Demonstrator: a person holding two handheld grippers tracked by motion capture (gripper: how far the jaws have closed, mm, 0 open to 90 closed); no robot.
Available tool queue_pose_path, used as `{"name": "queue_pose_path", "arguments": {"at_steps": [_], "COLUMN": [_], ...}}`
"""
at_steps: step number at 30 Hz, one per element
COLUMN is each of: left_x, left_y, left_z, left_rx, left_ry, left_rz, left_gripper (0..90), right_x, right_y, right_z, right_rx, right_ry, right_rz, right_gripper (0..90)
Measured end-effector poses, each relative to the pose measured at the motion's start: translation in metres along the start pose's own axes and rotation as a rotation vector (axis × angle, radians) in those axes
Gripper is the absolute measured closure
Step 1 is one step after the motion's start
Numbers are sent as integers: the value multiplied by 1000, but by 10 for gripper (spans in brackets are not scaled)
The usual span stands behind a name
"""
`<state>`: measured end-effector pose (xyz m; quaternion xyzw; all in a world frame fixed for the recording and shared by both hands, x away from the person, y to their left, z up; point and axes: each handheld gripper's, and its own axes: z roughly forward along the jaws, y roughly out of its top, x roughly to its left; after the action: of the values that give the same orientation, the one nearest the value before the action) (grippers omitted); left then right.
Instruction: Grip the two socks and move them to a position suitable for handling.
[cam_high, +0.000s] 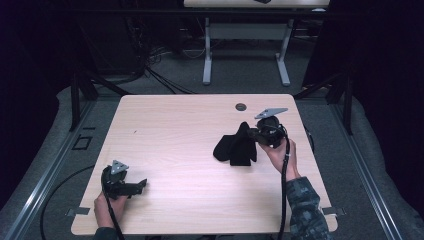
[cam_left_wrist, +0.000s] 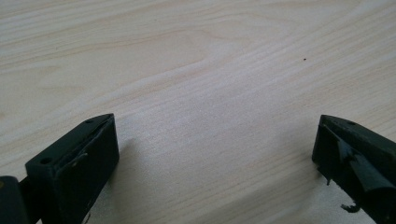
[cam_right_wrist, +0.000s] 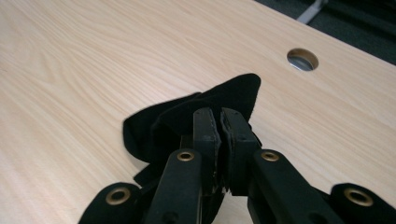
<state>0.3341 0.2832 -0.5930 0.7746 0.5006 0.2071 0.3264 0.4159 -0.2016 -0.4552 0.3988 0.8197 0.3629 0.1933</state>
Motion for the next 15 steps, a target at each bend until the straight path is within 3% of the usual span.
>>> {"name": "queue_pose_path", "arguments": {"at_steps": [15], "left_x": [0], "left_y": [0], "left_z": [0], "left_rx": [-1], "left_ry": [0], "left_rz": [-2], "left_gripper": [5], "right_x": [13], "right_y": [1], "right_z": [-39], "right_rx": [-73], "right_ry": [69], "right_rz": [-14], "right_gripper": [856]}}
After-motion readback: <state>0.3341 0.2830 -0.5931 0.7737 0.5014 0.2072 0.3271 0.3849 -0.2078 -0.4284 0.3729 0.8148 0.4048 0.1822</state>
